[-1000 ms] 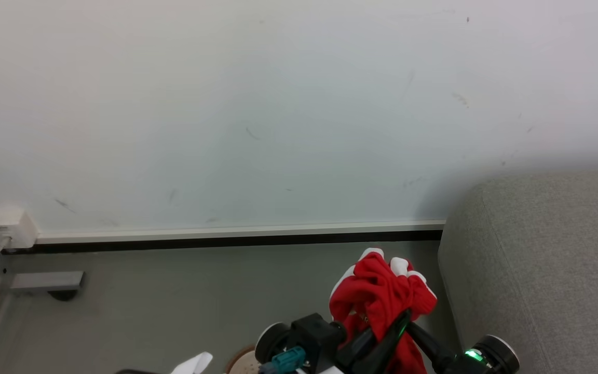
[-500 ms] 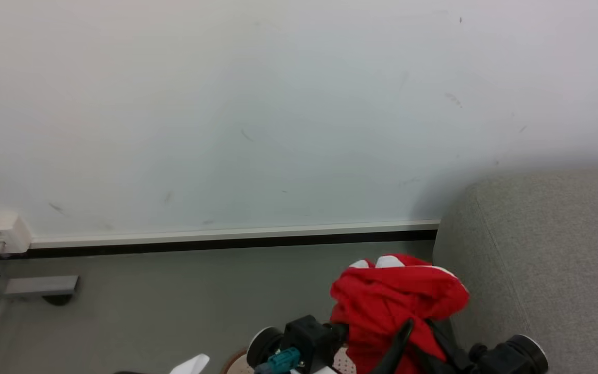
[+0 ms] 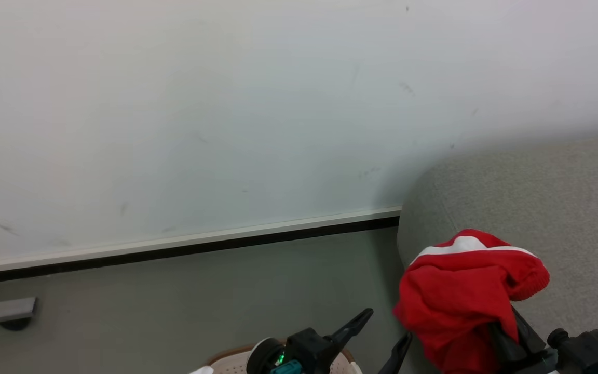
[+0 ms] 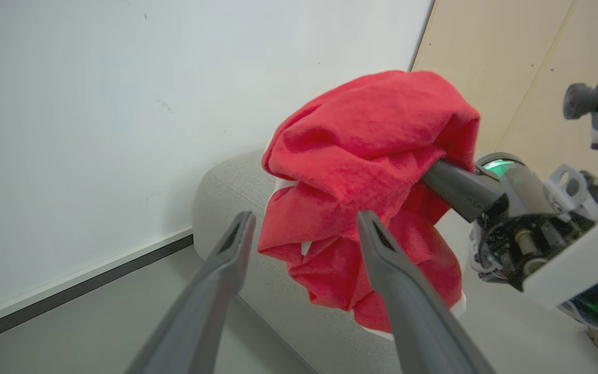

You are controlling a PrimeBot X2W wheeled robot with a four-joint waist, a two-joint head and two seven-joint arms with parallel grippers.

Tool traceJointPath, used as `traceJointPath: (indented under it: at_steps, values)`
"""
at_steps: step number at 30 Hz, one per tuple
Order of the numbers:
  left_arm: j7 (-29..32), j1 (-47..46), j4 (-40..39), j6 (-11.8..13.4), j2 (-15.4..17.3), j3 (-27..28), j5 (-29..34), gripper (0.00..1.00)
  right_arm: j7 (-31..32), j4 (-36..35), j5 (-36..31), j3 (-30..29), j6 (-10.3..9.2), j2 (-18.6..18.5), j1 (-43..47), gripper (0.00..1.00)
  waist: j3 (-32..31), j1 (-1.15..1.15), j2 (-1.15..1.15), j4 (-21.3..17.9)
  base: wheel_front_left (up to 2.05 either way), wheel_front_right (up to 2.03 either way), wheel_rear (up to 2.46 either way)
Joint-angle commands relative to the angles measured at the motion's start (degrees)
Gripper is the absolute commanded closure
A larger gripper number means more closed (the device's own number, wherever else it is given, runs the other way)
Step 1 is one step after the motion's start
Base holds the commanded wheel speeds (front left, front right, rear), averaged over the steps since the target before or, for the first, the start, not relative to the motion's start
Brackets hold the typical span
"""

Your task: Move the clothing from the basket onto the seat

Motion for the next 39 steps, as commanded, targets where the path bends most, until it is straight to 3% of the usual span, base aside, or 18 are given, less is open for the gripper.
traceJointPath:
  at_steps: [1,14,21,31,39]
  values:
    - [-0.34,-0.13,0.14,0.12,0.03,0.18,0.19,0.00,-0.01,-0.37,0.10,-0.26,-0.12,-0.16,0.45,1.00,0.19,0.00,0.00,-1.12,0.00,0.00,0.00]
    - [-1.84,-1.93,1.92,0.17,-0.42,-1.09,-0.90,0.00,-0.02,-2.06,-0.32,-3.55,-0.12,-0.75,2.06,1.00,1.49,0.00,0.00,-9.19,0.00,0.00,0.00]
    - [-2.33,-2.66,2.52,0.49,-0.58,-1.62,-1.47,0.00,-0.01,-2.53,-0.73,-4.41,-0.12,-0.63,2.42,1.00,1.84,0.00,0.00,-11.31,0.00,0.00,0.00]
    - [-0.99,-4.92,2.77,0.80,-0.62,-2.69,-1.13,0.00,-0.01,-2.81,-0.49,-9.06,-0.12,-0.05,1.26,1.00,5.13,0.00,0.00,-10.24,0.00,0.00,0.00]
    - [2.79,-16.20,1.84,0.64,-0.59,-2.57,3.05,0.00,-0.01,-2.50,-0.14,-18.93,-0.12,-0.12,-10.55,1.00,21.64,0.00,0.00,-5.60,0.00,0.00,0.00]
